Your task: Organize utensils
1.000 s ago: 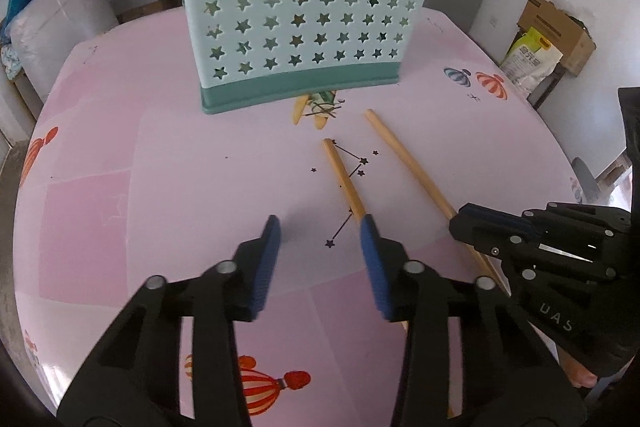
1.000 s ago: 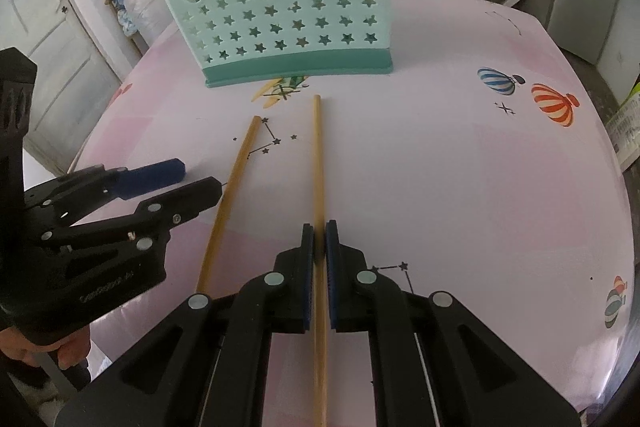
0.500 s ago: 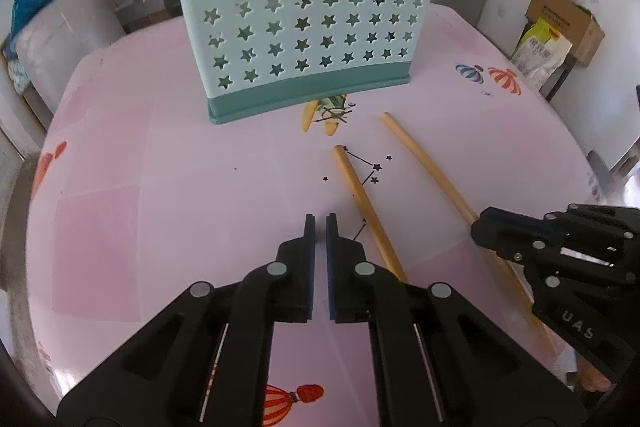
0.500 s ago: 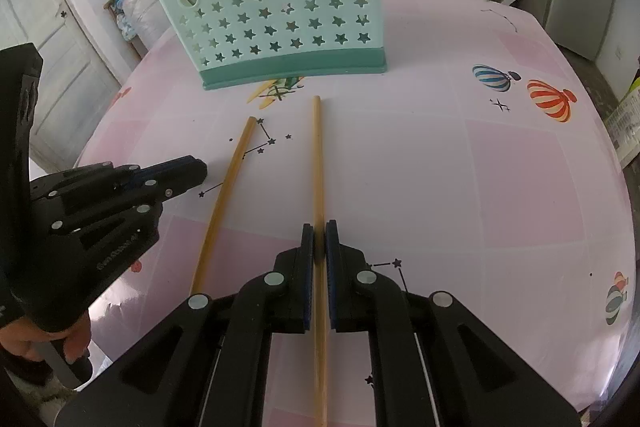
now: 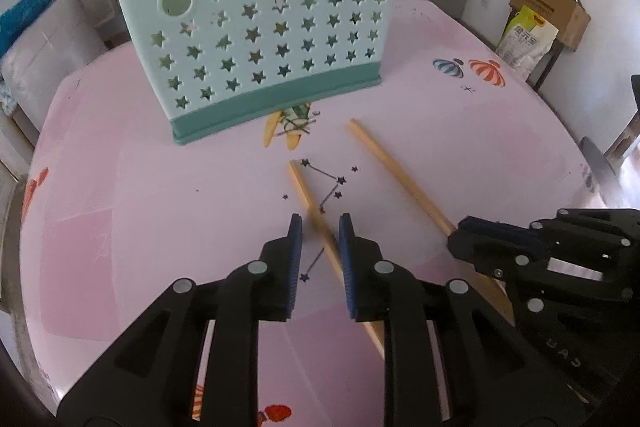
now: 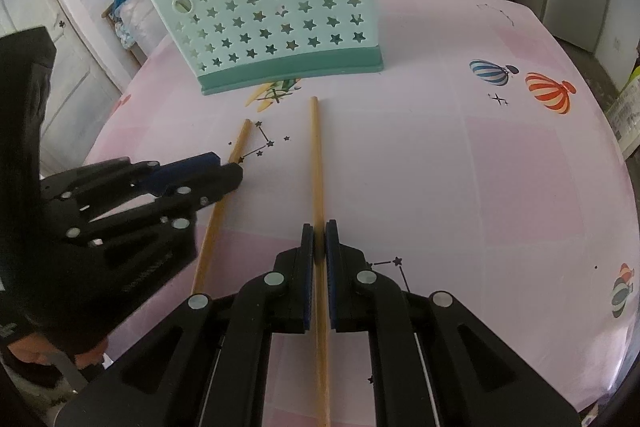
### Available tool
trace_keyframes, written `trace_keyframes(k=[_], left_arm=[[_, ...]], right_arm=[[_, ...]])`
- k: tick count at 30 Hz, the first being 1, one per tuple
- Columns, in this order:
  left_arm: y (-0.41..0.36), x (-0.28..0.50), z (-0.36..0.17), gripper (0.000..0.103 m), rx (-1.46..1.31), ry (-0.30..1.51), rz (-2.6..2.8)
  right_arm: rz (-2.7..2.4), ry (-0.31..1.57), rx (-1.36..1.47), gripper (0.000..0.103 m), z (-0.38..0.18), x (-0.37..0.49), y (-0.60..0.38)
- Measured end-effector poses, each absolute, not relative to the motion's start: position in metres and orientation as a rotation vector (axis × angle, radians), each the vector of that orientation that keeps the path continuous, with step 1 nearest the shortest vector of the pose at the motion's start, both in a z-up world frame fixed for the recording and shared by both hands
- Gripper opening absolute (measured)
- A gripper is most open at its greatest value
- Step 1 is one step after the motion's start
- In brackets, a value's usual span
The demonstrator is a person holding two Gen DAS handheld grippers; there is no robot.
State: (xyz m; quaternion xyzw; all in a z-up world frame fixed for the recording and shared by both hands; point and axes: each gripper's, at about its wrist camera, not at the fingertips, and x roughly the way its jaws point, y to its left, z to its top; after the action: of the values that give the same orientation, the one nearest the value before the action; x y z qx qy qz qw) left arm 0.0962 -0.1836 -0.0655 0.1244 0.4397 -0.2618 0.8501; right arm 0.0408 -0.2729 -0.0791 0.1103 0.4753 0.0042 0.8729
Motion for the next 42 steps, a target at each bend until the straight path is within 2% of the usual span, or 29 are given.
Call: trace_keyframes(k=[3,5,12,27,36,42], left_arm=[[-0.186,0.097,-0.068,0.016,0.286,0.913,-0.540],[-0.185,0.097,-0.068,0.011,0.289,0.909,-0.531],[-0.169,0.100,-0.068,0.005,0.270,0.917,-0.500],[-0.115,0.091,-0.063,0.004,0.216,0.985,-0.448],[-0.115,0.095,-0.063,0.006,0.214,0.999,-0.449],[-0.118,0.101,-0.063,0.006,0.213,1.002,-0.439]], right_arm=[[0.011,0.990,0.239,0.006,-0.079,0.041,-0.273],[0.013,0.990,0.241,0.007,-0.080,0.041,-0.274],[0.017,0.988,0.252,0.006,-0.081,0.041,-0.274],[0.121,1.054,0.314,0.008,-0.081,0.028,-0.264],[0.135,1.030,0.311,0.032,-0.079,0.038,-0.251],[0.138,1.018,0.328,0.035,-0.080,0.044,-0.249]])
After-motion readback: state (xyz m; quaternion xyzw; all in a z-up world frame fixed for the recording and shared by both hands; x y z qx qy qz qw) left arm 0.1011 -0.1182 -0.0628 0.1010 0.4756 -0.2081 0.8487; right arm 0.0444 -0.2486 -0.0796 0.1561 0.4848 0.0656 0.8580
